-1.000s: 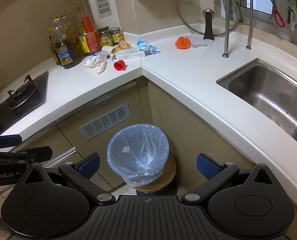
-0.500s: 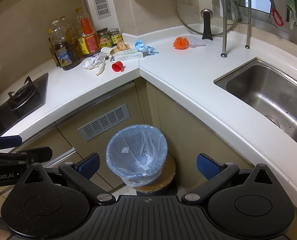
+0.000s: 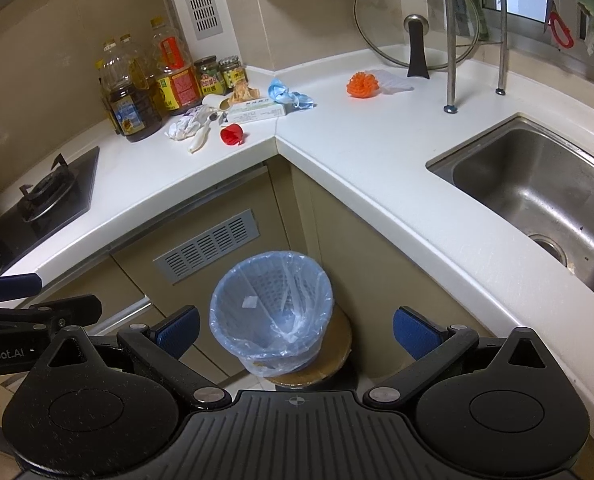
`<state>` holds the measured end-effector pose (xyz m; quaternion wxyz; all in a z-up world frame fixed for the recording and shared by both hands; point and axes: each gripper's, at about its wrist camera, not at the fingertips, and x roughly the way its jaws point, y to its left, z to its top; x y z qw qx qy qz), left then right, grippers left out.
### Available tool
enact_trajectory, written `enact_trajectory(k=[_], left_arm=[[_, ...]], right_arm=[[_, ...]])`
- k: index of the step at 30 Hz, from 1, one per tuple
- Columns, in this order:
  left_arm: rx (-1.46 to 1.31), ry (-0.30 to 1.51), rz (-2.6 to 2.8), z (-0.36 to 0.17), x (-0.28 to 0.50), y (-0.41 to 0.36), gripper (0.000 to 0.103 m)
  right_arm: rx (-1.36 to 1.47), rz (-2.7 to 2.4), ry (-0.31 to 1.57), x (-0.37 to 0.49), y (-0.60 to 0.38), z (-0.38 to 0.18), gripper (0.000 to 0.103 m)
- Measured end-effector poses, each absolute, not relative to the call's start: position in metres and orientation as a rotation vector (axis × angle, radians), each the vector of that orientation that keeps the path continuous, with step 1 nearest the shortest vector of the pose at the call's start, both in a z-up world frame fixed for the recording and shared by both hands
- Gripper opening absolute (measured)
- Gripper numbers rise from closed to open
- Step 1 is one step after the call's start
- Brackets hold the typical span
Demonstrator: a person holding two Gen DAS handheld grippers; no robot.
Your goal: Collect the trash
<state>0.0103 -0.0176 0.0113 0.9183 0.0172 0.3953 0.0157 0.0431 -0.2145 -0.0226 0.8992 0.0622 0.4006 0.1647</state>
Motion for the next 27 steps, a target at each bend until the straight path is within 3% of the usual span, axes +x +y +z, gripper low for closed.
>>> enact_trajectory(k=[16, 27], left_arm=[[0.023, 0.84, 0.08, -0.006, 0.011, -0.033, 0.082], [0.006, 0.837, 0.051, -0.021, 0.059, -0.009, 0.082]], right_arm=[[0.17, 0.358, 0.835, 0.051, -0.238, -0.038, 0.103], [0.319, 0.334, 0.852, 0.089, -0.253, -0.054, 0.103]])
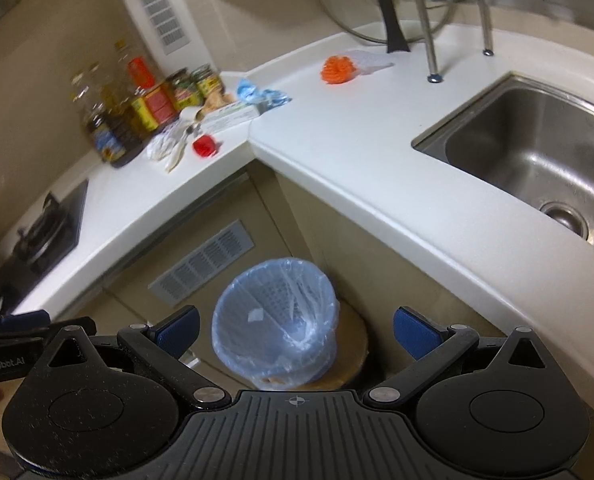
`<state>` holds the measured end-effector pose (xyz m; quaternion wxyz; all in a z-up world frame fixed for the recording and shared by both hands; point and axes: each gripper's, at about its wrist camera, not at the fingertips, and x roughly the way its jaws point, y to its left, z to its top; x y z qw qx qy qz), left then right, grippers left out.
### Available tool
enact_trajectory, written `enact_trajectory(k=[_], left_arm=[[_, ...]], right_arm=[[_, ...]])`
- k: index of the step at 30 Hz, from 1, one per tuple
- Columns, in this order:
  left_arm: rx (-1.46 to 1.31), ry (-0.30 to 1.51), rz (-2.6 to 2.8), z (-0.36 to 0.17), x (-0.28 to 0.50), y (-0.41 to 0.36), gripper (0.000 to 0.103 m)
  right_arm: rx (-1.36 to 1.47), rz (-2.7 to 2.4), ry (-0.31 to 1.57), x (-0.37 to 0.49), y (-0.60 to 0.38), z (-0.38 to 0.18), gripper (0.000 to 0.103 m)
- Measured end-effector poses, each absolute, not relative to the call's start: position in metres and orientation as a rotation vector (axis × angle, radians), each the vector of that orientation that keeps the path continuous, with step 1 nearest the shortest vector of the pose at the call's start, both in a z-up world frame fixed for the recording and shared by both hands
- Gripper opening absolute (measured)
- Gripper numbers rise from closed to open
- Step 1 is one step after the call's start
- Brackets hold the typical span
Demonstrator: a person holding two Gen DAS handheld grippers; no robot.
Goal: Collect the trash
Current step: 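Move left tool toward red measuring cup while right tool moves toward white foam net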
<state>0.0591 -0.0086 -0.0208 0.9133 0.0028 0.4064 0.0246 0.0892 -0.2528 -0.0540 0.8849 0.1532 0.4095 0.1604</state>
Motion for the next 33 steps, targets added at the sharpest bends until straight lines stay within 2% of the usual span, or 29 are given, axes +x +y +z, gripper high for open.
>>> enact_trajectory(k=[15, 22, 33], left_arm=[[0.072, 0.751, -0.112, -0.034, 0.231, 0.043, 0.081], [0.094, 0.725, -0.18, -0.049, 0.296, 0.061, 0.068], [0.09, 0.719, -0.167, -0.069, 0.368, 0.062, 0.06]], right_arm=[[0.431, 0.167, 0.819, 0.209, -0.219, -0.059, 0.103], [0.413, 0.131, 0.786, 0.249, -0.192, -0.063, 0.103], [0.399, 0.098, 0.801, 0.289, -0.192, -0.07, 0.103]])
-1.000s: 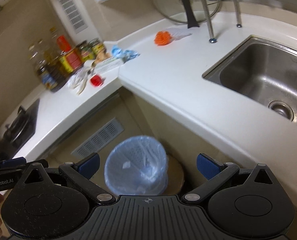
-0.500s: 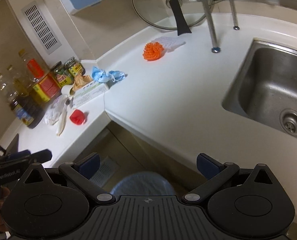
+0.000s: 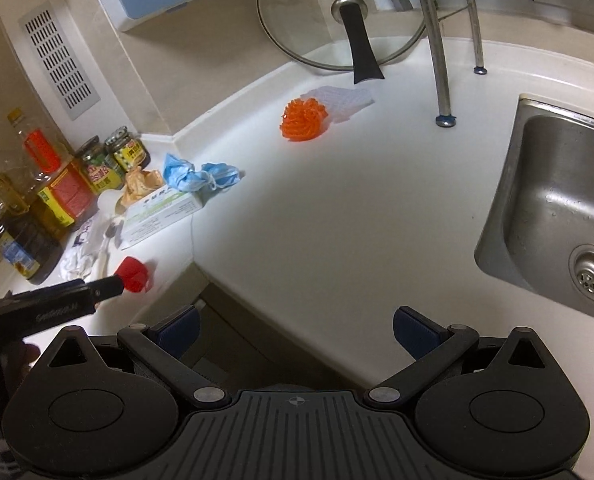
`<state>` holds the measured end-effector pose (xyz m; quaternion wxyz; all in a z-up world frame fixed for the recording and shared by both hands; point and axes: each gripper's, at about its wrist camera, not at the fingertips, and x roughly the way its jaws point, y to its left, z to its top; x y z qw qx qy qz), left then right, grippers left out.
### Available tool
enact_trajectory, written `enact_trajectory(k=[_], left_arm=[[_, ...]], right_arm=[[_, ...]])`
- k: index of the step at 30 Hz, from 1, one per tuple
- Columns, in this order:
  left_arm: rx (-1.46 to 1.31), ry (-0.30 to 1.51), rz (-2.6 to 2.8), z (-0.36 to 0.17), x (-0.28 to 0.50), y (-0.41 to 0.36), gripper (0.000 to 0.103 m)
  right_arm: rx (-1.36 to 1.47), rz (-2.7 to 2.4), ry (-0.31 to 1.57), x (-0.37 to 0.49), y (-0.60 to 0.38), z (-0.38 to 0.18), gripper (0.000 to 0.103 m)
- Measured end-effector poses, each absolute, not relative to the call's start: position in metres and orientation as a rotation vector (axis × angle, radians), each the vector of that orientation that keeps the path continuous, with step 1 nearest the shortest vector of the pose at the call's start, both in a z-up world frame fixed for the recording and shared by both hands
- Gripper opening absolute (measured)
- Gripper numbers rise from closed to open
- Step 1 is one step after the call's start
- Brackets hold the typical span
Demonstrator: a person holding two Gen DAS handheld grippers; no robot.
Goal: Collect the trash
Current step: 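Move left tool toward red measuring cup while right tool moves toward white foam net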
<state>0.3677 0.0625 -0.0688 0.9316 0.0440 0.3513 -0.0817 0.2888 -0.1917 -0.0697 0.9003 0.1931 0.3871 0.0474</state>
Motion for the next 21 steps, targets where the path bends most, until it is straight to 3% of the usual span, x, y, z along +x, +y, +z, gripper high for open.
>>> enact_trajectory(k=[6, 16, 21], left_arm=[[0.054, 0.746, -0.12, -0.078, 0.399, 0.058, 0.059], [0.04, 0.803, -0.052, -0.093, 0.414, 0.048, 0.038], [0.043, 0.8, -0.024, -0.095, 0.414, 0.048, 0.036]], right_arm=[[0.361, 0.132, 0.808, 0.316, -0.2, -0.071, 0.103], [0.343, 0.162, 0.834, 0.35, -0.225, -0.079, 0.103], [0.335, 0.184, 0.842, 0.362, -0.232, -0.084, 0.103]])
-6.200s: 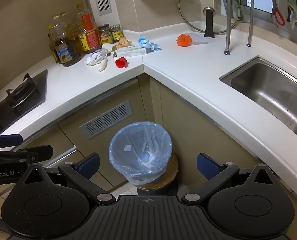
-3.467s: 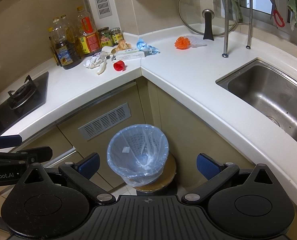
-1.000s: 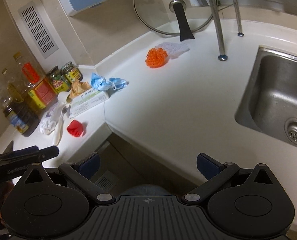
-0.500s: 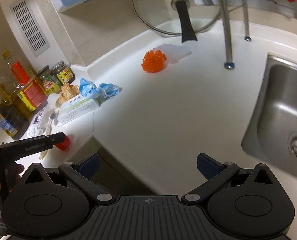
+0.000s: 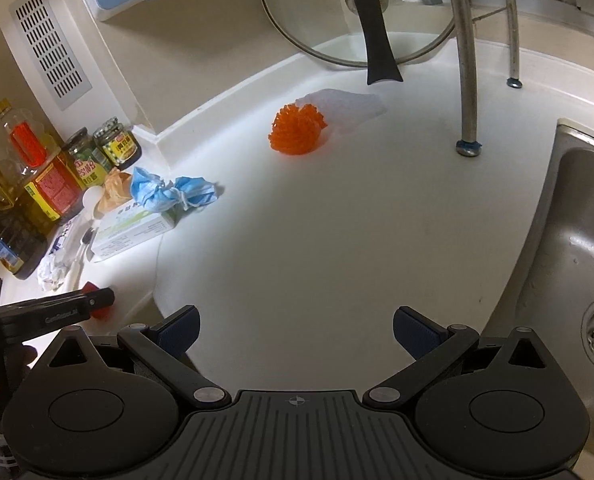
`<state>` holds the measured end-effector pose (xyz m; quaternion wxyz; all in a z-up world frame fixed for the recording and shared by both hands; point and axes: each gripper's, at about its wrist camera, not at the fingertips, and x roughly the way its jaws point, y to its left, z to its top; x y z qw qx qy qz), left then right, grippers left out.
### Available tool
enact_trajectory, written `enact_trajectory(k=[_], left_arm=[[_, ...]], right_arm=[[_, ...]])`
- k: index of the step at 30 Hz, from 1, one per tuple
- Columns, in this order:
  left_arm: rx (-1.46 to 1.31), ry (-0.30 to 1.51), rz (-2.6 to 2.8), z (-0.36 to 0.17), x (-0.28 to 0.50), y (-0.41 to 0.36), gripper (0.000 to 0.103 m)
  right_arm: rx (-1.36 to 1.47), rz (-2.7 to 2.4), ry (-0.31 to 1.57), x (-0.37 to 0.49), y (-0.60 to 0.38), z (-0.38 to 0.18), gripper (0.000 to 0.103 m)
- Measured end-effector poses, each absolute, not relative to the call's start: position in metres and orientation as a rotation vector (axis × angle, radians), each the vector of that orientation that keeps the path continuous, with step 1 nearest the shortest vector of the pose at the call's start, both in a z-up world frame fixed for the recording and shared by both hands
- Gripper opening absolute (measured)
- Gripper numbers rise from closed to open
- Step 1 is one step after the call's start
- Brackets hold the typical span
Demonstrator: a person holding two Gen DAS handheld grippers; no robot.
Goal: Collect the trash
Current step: 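Move left tool toward red measuring cup while right tool moves toward white foam net, then close left tool on red cup while right tool grasps white foam net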
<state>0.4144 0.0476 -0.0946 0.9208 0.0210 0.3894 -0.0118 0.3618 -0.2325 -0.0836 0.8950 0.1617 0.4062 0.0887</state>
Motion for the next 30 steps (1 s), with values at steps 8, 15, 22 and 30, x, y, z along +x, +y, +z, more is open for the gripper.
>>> enact_trajectory(k=[8, 15, 22, 30], left_arm=[[0.05, 0.748, 0.018, -0.082, 0.414, 0.051, 0.036], [0.043, 0.723, 0.086, -0.068, 0.416, 0.065, 0.036], [0.028, 0.722, 0.138, -0.064, 0.417, 0.075, 0.036], [0.015, 0.726, 0.176, -0.061, 0.415, 0.081, 0.036]], right_arm=[[0.27, 0.208, 0.777, 0.397, -0.243, -0.081, 0.102], [0.119, 0.206, 0.653, 0.461, -0.243, -0.078, 0.085], [0.391, 0.13, 0.597, 0.53, -0.26, -0.071, 0.083], [0.747, -0.097, 0.639, 0.591, -0.281, -0.093, 0.083]])
